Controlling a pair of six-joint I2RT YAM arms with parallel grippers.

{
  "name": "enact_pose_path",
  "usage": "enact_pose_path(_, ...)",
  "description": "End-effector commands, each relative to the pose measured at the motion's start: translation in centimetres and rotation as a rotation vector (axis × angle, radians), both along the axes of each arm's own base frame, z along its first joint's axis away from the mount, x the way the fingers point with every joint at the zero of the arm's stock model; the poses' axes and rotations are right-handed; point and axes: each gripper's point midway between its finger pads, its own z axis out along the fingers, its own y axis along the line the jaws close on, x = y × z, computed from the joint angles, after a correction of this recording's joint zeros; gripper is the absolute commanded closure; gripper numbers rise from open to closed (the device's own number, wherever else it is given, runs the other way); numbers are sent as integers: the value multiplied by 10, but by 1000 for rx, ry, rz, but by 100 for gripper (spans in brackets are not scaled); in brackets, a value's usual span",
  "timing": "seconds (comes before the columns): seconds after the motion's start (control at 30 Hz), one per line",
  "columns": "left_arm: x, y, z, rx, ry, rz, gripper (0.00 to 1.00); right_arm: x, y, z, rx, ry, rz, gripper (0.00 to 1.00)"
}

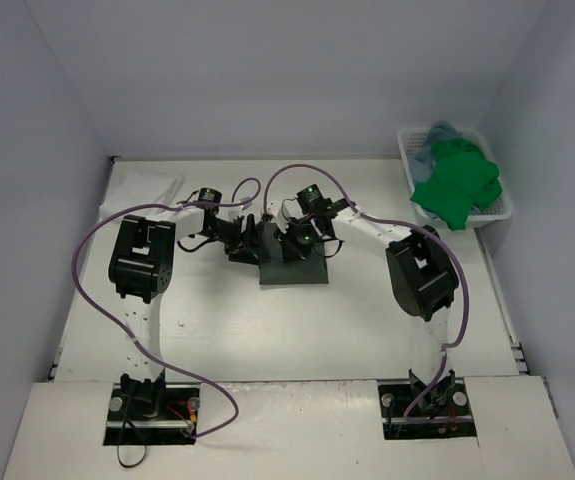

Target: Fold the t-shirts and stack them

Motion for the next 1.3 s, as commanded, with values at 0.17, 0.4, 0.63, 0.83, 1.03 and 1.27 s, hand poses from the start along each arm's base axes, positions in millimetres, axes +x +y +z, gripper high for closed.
enact_pose_path(0.17, 10, -1, -13, 49, -56, 8, 47, 3, -1, 15, 29, -26, 10, 100)
enact_pose_path(0.4, 10, -2, -14, 45, -50, 10, 47, 23, -2, 44, 46, -110, -34, 100)
enact_pose_path(0.63, 10, -2, -12, 40, -54, 14, 47, 37, -7, 75, 52, -205, -68, 100)
enact_pose_path(0.83, 12, -3, -12, 35, -52, 27, 47, 35, -16, 57, 25, -187, -75, 100)
enact_pose_path(1.03, 14, -6, -15, 20, -38, 41, 47, 18, -23, 6, -22, -77, -42, 100)
enact_pose_path(1.27, 14, -9, -21, 16, -19, 48, 47, 7, -26, -21, -44, -23, -22, 100)
